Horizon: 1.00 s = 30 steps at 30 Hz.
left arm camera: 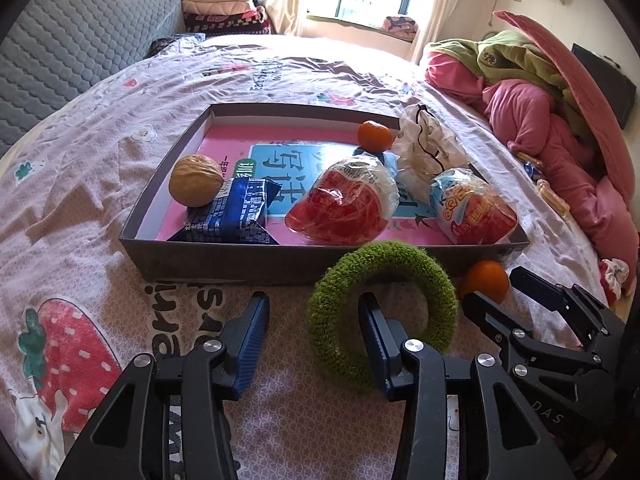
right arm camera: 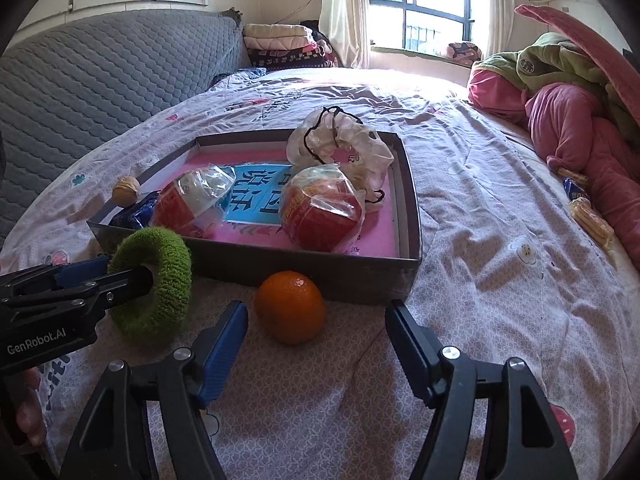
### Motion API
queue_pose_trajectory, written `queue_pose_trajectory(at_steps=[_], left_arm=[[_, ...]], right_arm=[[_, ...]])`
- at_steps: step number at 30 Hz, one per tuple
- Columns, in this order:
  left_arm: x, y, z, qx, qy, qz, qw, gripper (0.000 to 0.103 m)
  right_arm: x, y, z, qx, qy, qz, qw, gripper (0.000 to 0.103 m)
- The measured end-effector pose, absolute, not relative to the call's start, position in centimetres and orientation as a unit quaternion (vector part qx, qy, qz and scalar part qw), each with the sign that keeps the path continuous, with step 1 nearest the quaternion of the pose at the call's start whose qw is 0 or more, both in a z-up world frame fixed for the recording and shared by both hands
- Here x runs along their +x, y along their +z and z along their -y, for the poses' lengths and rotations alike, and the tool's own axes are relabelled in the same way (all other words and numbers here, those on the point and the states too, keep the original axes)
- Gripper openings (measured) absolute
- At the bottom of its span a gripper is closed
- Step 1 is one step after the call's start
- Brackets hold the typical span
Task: Organize objects
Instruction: 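Grasp the green fuzzy ring with the left tool while the right tool grasps the orange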
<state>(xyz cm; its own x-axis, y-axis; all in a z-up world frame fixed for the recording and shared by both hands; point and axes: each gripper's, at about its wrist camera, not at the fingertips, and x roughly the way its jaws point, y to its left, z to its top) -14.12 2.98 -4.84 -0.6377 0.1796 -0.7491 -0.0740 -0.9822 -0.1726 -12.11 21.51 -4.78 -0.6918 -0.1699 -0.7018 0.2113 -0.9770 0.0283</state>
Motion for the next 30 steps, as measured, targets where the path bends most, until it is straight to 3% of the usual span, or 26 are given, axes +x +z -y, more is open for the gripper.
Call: queue_pose_trajectory(at_steps=[4, 10, 13, 16, 30], left_arm=[[-14.4, -5.1, -3.4, -0.420, 0.902, 0.063, 0.078, 0.040], [-14.5, -5.5, -3.8, -0.421, 0.901, 0.062, 0.085, 0.029], [-14.3, -5.3, -3.9, -0.417, 0.902, 0.060, 0.091, 0.023], [-14.0, -5.0, -4.0, -0.414, 0.903, 0.059, 0.099, 0.018], [-12.8, -3.3, -3.5, -0.396, 0.911, 0.065, 0.098, 0.016]], right_arm=[[-12.2, -4.9, -21.2, 0.380, -0.919, -0.033, 0.102, 0.064], [-12.3, -5.4, -20.9, 0.384, -0.916, -0.037, 0.109, 0.048], [-12.1, -5.3, -20.5, 0.381, -0.915, -0.040, 0.122, 0.036], [-12.0, -5.2, -20.4, 0.378, -0.916, -0.044, 0.122, 0.036], [-11.4, -4.2, -20.8, 0.364, -0.922, -0.033, 0.128, 0.036]])
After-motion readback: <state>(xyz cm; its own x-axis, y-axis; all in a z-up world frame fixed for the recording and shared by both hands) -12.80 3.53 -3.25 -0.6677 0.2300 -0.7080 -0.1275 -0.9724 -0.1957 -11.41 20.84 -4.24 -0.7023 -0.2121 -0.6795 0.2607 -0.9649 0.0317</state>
